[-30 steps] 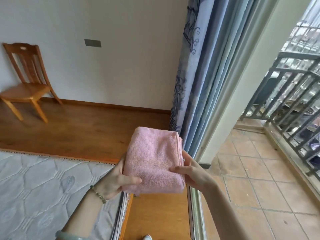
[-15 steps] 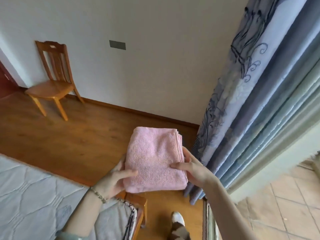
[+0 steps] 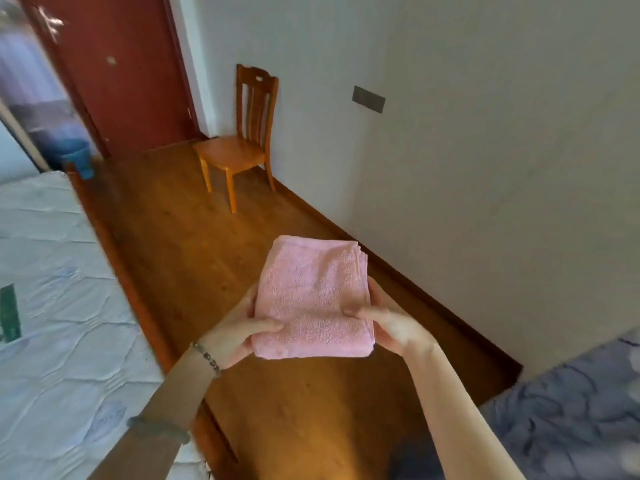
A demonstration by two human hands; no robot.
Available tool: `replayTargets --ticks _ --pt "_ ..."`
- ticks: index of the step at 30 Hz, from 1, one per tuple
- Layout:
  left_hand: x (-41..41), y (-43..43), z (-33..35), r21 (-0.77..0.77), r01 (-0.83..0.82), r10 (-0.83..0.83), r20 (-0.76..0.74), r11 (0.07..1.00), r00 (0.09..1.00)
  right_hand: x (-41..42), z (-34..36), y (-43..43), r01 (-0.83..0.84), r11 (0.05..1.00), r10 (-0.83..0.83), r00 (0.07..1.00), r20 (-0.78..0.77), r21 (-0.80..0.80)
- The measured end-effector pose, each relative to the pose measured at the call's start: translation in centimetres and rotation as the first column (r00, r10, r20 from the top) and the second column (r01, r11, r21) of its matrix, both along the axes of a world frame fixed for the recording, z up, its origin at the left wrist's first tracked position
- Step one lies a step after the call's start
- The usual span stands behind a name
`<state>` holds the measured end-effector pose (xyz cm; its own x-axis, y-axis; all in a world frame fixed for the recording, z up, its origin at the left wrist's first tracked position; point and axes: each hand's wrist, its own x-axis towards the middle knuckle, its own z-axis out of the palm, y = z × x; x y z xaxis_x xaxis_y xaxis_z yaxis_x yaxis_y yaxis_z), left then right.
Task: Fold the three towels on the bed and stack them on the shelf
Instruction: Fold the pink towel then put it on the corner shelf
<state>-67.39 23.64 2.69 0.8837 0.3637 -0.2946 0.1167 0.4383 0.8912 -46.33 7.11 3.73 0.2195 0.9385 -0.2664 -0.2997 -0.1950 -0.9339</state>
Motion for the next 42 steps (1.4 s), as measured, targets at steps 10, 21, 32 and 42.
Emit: replayTargets --ticks 10,21,32,42 --pt "4.9 10.5 -0.6 0.075 -0.189 0.188 0.022 0.979 0.982 8.5 -2.8 17.2 -0.222 0.975 0.223 0.975 0.020 -0.027" --pt "11.0 32.9 0.2 0.120 -0.305 0.304 0.032 0.945 0.952 16.6 -2.8 44.3 -0.364 0.930 0.367 0.927 0.084 -0.047" --pt "15.1 54.4 -0.3 0.088 -0.403 0.403 0.024 0.911 0.915 21.8 -3.3 68.5 -0.505 0.863 0.505 0.863 0.013 -0.025" --pt "21.8 76.8 0.2 0.065 -0.554 0.551 0.049 0.830 0.833 28.9 -1.2 94.8 -0.605 0.795 0.605 0.796 -0.003 -0.036"
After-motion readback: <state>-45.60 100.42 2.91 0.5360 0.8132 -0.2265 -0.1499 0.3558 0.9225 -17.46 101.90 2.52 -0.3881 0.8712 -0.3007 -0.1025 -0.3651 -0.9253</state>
